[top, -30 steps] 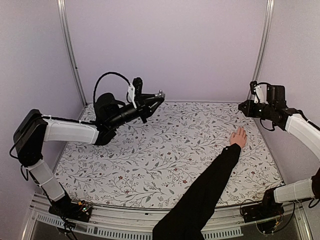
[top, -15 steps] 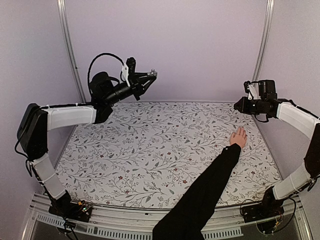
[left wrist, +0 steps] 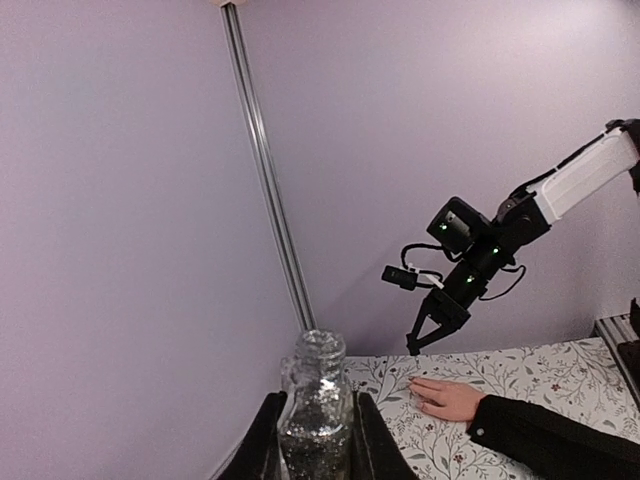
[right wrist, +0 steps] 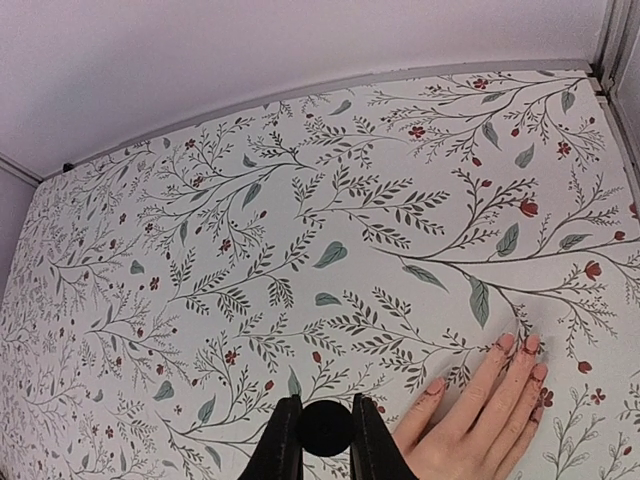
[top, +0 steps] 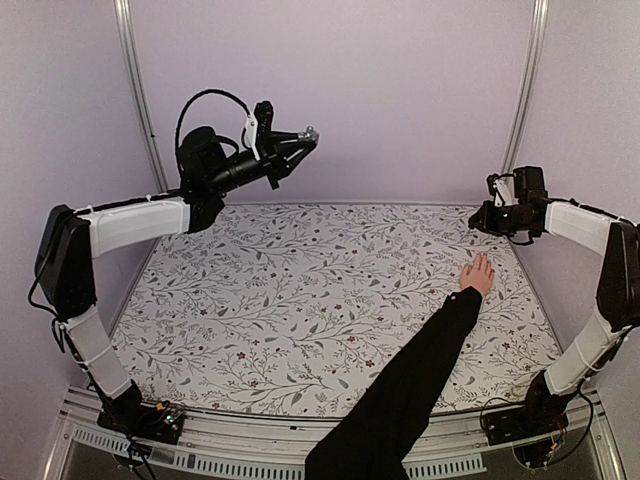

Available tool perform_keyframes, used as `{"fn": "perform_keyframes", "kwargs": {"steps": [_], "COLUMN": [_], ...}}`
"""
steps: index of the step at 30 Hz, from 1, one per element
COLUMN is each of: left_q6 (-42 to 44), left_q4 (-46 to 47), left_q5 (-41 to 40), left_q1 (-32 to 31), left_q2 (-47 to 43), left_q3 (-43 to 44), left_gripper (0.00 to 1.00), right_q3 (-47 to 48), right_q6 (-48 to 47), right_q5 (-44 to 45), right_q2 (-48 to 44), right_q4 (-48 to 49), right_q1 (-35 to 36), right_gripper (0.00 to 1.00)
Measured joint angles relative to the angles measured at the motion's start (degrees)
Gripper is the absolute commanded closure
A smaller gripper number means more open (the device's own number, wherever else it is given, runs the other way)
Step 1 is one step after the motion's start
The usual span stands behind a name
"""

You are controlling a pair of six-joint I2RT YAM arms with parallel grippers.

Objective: Paint the nails
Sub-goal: Paint the nail polish on the nail.

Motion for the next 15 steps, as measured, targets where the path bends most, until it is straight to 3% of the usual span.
{"fn": "perform_keyframes", "kwargs": {"steps": [8, 15], "left_q6": [0.6, 2.1], "left_q4": [4.7, 6.0], "left_q5": [7.6, 11.2], "left_q1": [-0.6, -2.3], "left_q2": [0.0, 0.0], "left_q3": [-6.5, -7.1], "left_gripper": [1.00, 1.00], "right_q3": [1.5, 1.5], "right_q6": [-0.7, -0.8], "right_q5": [-0.6, -1.4], "right_q2": [0.2, 0.2], "right_q4": [-0.4, -0.6], "right_q1": [0.0, -1.7], "right_gripper": [1.00, 1.00]}}
